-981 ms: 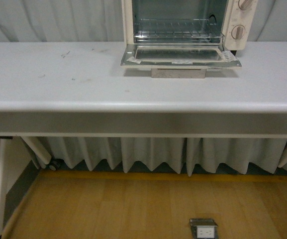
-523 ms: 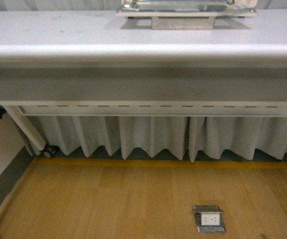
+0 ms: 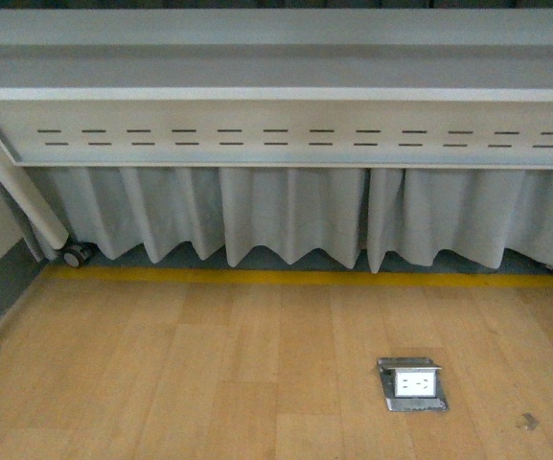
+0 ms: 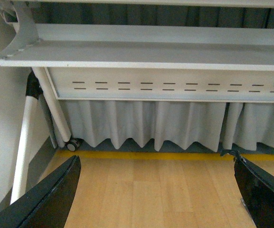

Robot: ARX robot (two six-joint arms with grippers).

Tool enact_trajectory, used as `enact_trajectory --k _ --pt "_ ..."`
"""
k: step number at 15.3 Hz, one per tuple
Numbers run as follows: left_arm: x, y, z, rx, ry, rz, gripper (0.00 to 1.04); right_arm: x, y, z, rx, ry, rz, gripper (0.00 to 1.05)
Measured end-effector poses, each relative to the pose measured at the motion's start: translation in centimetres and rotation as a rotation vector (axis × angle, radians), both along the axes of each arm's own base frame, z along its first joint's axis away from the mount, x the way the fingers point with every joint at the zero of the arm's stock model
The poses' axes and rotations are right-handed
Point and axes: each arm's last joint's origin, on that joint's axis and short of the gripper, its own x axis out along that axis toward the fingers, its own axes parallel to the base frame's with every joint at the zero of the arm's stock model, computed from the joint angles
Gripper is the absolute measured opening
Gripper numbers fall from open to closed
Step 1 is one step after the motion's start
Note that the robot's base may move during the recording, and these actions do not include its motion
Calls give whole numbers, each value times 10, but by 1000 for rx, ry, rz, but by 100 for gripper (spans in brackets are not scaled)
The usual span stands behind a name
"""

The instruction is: Open oven

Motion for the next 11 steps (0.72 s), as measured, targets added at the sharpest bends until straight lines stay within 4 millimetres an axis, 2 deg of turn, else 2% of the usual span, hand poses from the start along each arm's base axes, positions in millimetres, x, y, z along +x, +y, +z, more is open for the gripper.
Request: enact_trajectory --k 11 --pt "0 0 0 0 2 0 98 0 0 0 0 2 -1 98"
